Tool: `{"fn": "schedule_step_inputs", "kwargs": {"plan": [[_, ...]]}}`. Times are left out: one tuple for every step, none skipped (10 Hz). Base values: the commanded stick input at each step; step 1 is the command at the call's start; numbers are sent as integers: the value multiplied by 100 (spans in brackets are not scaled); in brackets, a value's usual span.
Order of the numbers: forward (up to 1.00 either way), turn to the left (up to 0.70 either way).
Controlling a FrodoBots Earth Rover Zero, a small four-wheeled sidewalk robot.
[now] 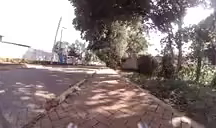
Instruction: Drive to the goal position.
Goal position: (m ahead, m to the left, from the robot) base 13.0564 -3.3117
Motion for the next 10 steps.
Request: {"fn": "schedule_step_inputs", "kwargs": {"plan": [[100,0],[100,0],[100,0],[100,0],[100,0],[100,0],[100,0],[100,0],[100,0],[100,0]]}}
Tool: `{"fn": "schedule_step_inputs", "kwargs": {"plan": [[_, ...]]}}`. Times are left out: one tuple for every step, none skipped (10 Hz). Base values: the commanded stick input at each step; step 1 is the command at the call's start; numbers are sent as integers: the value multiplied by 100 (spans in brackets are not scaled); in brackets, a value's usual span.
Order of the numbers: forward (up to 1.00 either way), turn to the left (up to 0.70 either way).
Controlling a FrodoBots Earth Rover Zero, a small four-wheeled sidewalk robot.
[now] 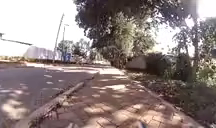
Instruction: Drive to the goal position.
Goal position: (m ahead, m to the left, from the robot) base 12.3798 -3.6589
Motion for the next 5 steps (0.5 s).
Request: {"fn": "schedule_step_inputs", "kwargs": {"plan": [[100,0],[100,0],[100,0],[100,0],[100,0]]}}
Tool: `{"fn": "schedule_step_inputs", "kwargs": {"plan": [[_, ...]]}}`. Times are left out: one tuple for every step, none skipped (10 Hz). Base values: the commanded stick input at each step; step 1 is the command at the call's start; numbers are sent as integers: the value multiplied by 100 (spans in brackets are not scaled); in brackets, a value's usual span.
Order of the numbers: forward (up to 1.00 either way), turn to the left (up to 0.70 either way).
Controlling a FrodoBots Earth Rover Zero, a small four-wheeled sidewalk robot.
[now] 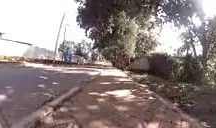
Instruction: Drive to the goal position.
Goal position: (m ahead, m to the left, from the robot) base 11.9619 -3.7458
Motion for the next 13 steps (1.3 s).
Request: {"fn": "schedule_step_inputs", "kwargs": {"plan": [[100,0],[100,0],[100,0],[100,0],[100,0],[100,0],[100,-2],[100,-9],[100,-31],[100,-14],[100,0],[100,0],[100,0]]}}
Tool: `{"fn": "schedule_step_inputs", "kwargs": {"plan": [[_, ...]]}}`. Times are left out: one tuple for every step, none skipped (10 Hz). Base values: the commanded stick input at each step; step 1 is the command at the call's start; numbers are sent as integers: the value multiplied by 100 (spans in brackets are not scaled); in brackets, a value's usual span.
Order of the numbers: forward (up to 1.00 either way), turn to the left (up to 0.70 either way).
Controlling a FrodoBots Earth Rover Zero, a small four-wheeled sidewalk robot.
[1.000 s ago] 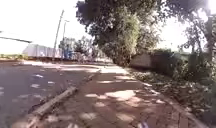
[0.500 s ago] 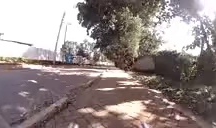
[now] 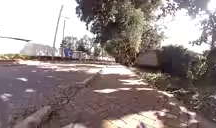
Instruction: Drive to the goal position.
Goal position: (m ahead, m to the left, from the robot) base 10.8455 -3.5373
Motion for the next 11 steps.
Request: {"fn": "schedule_step_inputs", "kwargs": {"plan": [[100,0],[100,0],[100,0],[100,0],[100,0],[100,0],[100,-5],[100,-23],[100,-32],[100,-14],[100,0]]}}
